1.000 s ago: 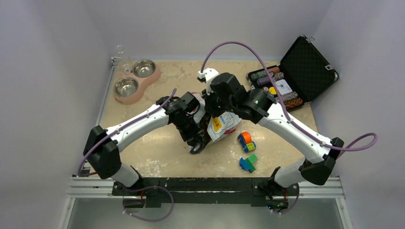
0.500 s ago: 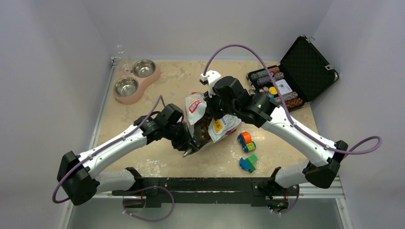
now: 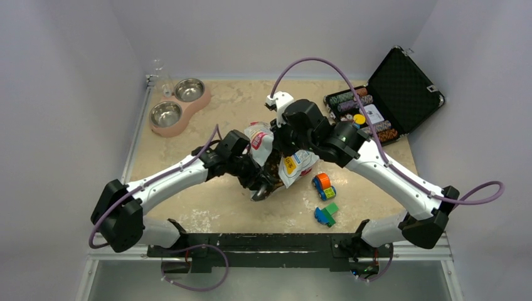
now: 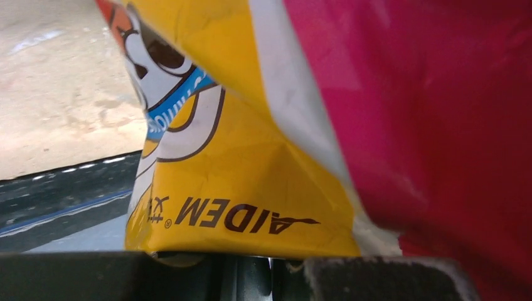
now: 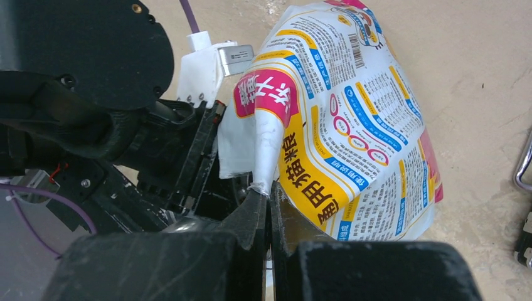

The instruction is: Serve the pet food

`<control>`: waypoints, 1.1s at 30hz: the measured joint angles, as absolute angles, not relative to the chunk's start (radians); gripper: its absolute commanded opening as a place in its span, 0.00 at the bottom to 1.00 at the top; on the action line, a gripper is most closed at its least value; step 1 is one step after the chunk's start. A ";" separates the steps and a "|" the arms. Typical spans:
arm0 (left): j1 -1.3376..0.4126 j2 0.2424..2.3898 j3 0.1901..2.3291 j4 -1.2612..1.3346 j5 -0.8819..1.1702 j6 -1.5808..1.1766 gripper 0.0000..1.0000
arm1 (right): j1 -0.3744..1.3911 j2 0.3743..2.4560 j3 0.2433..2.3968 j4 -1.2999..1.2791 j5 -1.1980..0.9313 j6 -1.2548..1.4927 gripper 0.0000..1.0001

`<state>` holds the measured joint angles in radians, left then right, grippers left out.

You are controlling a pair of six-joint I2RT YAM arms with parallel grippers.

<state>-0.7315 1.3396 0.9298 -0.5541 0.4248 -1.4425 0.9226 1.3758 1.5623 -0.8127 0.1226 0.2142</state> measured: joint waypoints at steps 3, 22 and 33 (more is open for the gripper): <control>-0.731 1.391 0.960 -0.518 0.430 -1.466 0.00 | 0.916 1.370 1.562 -0.820 0.121 0.221 0.00; -0.691 1.149 0.381 0.375 0.535 -1.492 0.00 | 0.816 1.288 1.465 -0.796 0.051 0.236 0.00; -0.682 1.078 0.263 0.578 0.509 -1.606 0.00 | 0.786 1.288 1.475 -0.799 0.050 0.234 0.00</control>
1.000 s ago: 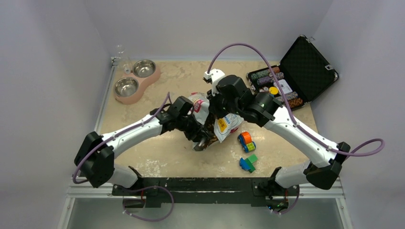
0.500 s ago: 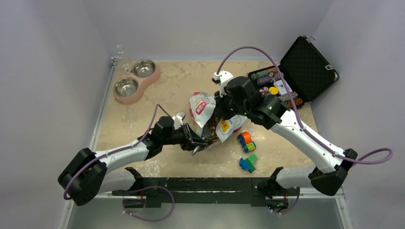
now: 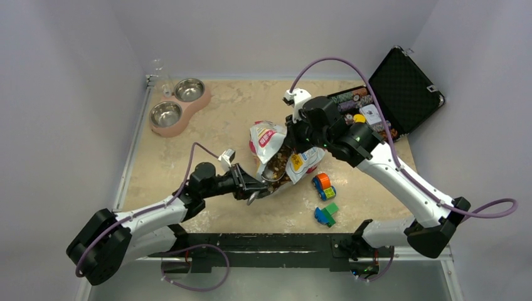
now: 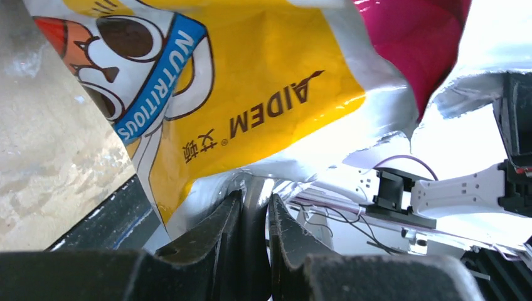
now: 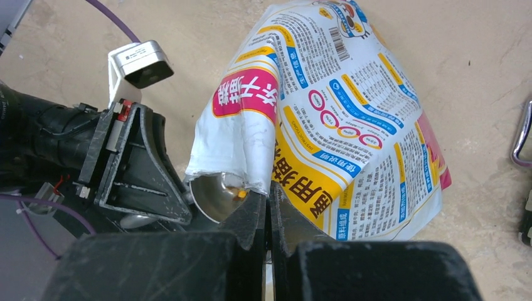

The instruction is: Serve the pet food

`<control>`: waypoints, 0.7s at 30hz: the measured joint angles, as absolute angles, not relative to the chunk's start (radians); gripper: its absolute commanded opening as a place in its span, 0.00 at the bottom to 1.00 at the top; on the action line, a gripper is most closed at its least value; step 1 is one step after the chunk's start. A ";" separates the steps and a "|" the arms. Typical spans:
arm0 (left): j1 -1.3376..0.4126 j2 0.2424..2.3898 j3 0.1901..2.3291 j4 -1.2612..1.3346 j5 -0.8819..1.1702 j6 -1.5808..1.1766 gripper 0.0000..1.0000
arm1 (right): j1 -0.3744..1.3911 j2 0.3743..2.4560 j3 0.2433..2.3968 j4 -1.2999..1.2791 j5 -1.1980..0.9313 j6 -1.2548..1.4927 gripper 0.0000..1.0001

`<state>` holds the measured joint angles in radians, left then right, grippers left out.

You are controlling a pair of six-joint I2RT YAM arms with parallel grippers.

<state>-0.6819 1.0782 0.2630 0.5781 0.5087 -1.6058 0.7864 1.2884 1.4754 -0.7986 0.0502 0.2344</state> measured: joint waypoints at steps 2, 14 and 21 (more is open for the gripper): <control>-0.673 1.059 0.276 0.548 0.523 -1.596 0.00 | 0.786 1.288 1.480 -0.802 0.052 0.232 0.00; -0.645 1.021 0.162 0.726 0.549 -1.691 0.00 | 0.776 1.322 1.535 -0.856 0.032 0.224 0.00; -0.625 0.868 0.185 0.540 0.601 -1.639 0.00 | 0.770 1.342 1.566 -0.868 0.038 0.224 0.00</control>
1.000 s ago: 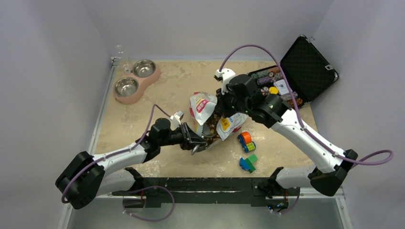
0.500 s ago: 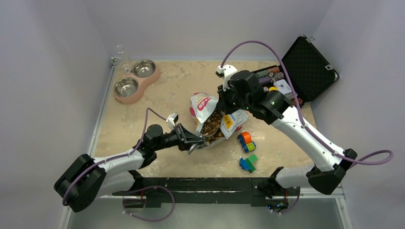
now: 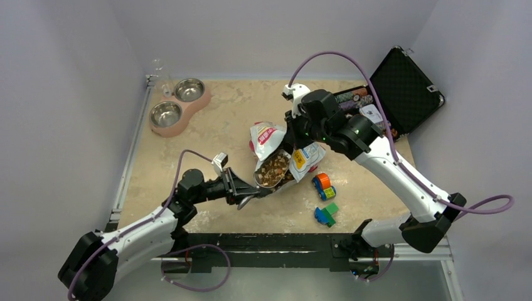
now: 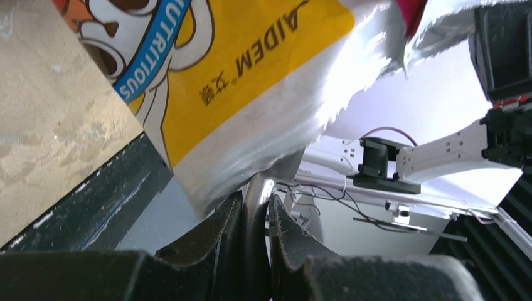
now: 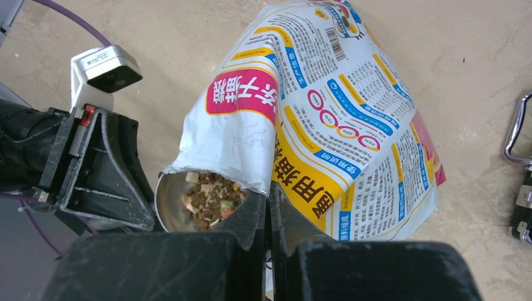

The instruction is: Serve the pet food

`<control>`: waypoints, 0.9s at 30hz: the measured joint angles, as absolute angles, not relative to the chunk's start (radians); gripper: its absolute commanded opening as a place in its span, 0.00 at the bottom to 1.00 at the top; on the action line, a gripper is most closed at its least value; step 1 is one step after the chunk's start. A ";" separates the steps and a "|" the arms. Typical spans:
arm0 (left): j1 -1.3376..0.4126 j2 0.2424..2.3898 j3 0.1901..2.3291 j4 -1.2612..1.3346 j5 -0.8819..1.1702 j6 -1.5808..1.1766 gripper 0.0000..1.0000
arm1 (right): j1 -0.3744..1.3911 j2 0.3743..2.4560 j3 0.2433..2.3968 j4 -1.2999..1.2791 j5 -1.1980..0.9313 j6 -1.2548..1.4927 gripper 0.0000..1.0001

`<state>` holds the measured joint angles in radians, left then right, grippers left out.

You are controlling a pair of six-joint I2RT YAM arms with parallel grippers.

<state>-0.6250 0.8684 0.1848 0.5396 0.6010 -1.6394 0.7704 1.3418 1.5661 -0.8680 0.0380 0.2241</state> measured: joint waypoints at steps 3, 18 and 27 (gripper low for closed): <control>-0.624 0.788 0.170 0.466 0.617 -1.640 0.00 | 0.762 1.343 1.571 -0.869 0.041 0.224 0.00; -0.678 0.837 0.143 0.449 0.489 -1.956 0.00 | 0.751 1.351 1.578 -0.878 0.016 0.242 0.00; -0.656 0.793 0.178 0.416 0.442 -2.022 0.00 | 0.741 1.351 1.578 -0.862 0.016 0.246 0.00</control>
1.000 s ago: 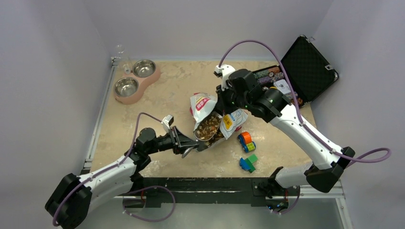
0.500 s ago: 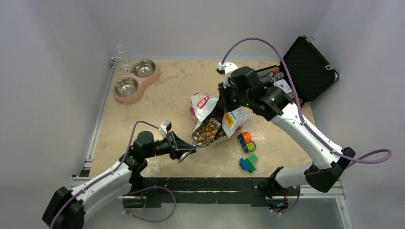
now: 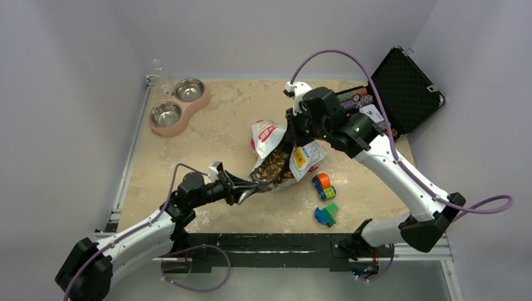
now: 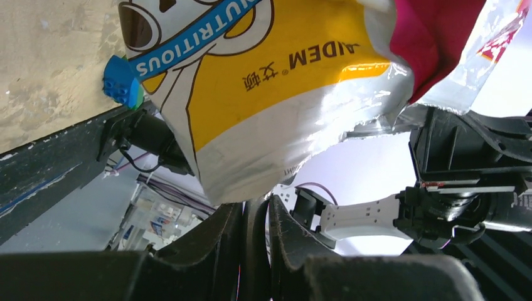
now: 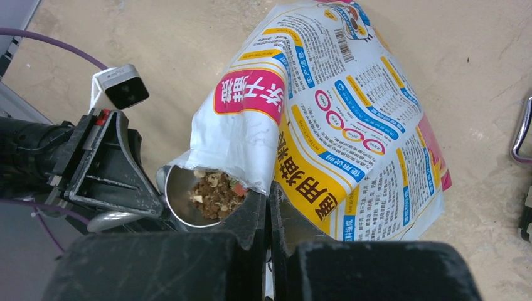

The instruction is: Serve the pet food

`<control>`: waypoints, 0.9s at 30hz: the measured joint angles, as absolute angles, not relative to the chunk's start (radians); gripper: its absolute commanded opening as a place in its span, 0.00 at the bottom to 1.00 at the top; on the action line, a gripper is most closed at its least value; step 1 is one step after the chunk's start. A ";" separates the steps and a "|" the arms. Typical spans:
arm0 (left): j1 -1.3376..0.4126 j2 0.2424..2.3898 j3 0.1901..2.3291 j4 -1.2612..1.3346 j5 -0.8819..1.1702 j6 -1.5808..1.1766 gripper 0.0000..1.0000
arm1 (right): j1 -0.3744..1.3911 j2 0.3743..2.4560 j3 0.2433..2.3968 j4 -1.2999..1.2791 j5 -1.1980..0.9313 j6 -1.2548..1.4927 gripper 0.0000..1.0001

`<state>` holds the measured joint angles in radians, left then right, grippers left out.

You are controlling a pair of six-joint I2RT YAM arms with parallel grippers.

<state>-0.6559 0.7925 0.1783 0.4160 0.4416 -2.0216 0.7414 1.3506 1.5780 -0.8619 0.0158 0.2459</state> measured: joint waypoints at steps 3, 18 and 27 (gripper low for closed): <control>-0.654 0.732 0.151 0.405 0.446 -2.011 0.00 | 0.746 1.351 1.576 -0.861 0.017 0.245 0.00; -0.640 0.482 0.360 -0.139 0.509 -1.584 0.00 | 0.745 1.339 1.559 -0.840 0.046 0.250 0.00; -0.635 0.416 0.442 -0.293 0.530 -1.526 0.00 | 0.745 1.339 1.566 -0.855 0.074 0.270 0.00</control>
